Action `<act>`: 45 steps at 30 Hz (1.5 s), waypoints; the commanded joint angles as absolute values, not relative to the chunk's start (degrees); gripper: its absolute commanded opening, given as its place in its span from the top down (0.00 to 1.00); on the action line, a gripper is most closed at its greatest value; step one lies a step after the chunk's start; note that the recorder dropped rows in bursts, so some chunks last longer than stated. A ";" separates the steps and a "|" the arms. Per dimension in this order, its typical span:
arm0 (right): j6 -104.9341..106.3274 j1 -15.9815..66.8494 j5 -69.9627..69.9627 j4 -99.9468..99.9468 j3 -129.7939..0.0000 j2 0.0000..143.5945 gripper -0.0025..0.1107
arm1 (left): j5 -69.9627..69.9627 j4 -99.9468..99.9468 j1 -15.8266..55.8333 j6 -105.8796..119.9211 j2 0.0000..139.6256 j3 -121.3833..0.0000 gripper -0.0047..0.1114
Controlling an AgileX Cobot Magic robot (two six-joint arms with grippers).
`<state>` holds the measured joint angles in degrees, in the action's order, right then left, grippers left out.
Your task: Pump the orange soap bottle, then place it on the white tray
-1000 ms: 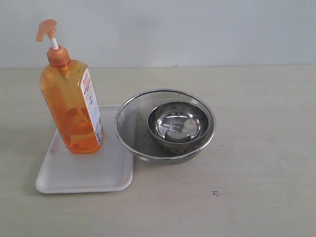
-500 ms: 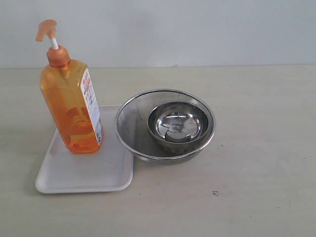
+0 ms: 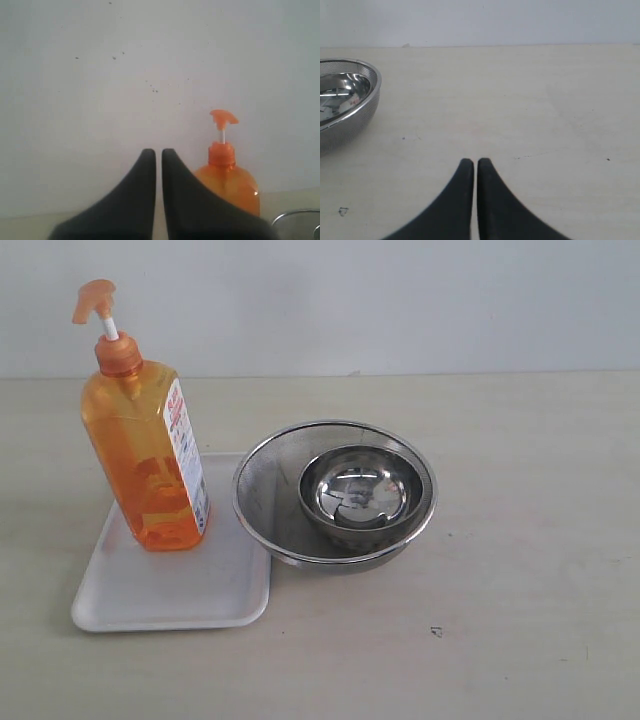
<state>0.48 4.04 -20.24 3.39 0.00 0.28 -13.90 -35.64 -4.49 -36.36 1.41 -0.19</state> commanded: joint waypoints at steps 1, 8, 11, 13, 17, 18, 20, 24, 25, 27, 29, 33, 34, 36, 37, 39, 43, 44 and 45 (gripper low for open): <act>0.47 3.96 -19.93 3.12 0.00 0.00 0.98 | -14.71 -34.97 -4.04 -36.66 1.07 0.00 0.92; 0.47 3.96 -19.93 3.12 0.00 0.00 0.98 | -16.33 -12.90 -4.04 -18.38 1.07 0.00 0.92; 0.47 3.96 -19.93 3.12 0.00 0.00 0.98 | -16.23 1.82 -4.04 -3.76 1.07 0.00 0.92; 0.47 3.96 -19.93 3.12 0.00 0.00 0.98 | -15.76 3.17 -4.04 -0.71 1.07 0.00 0.92; 0.47 3.96 -19.93 3.12 0.00 0.00 0.98 | -10.76 3.03 -4.04 -0.70 1.07 0.00 0.92; 0.47 3.96 -19.93 3.12 0.00 0.00 0.98 | -8.92 3.03 -4.04 -1.11 1.07 0.00 0.92; 0.47 3.96 -19.93 3.12 0.00 0.00 0.98 | -5.30 3.03 -4.04 -2.15 1.07 0.00 0.92; 0.47 3.96 -19.93 3.12 0.00 0.00 0.98 | -0.51 2.03 -4.04 -4.54 1.07 0.00 0.92; 0.47 3.96 -19.93 3.12 0.00 0.00 0.98 | 0.00 1.88 -4.04 -4.71 1.07 0.00 0.92; 0.47 3.96 -19.93 3.12 0.00 0.00 0.98 | 0.57 1.61 -4.04 -5.53 1.07 0.00 0.92; 0.47 3.96 -19.93 3.12 0.00 0.00 0.98 | 1.26 1.06 -4.04 -5.80 1.07 0.00 0.92; 0.47 3.96 -19.93 3.12 0.00 0.00 0.98 | 4.92 -1.41 -4.04 -5.54 1.07 0.00 0.92; 0.47 3.96 -19.78 3.12 0.00 0.00 0.98 | 5.75 -1.76 -4.04 -5.21 1.07 0.00 0.92; 0.47 3.96 -19.54 3.12 0.00 0.00 0.98 | 6.96 -1.87 -4.04 -3.62 1.07 0.00 0.92; 0.47 3.96 -19.64 3.12 0.00 0.00 0.98 | 7.45 -1.87 -4.04 -2.67 1.07 0.00 0.92; 0.47 3.96 -19.64 3.12 0.00 0.00 0.98 | 8.54 -1.87 -4.04 -0.77 1.07 0.00 0.92; 0.47 3.96 -19.64 3.12 0.00 0.00 0.98 | 12.25 -1.87 -4.04 0.00 1.07 0.00 0.92; 0.47 3.96 -19.64 3.12 0.00 0.00 0.98 | 13.35 -1.56 -4.04 0.00 1.07 0.00 0.92; 0.47 3.96 -19.64 3.12 0.00 0.00 0.98 | 14.15 -1.30 -4.04 0.00 1.07 0.00 0.92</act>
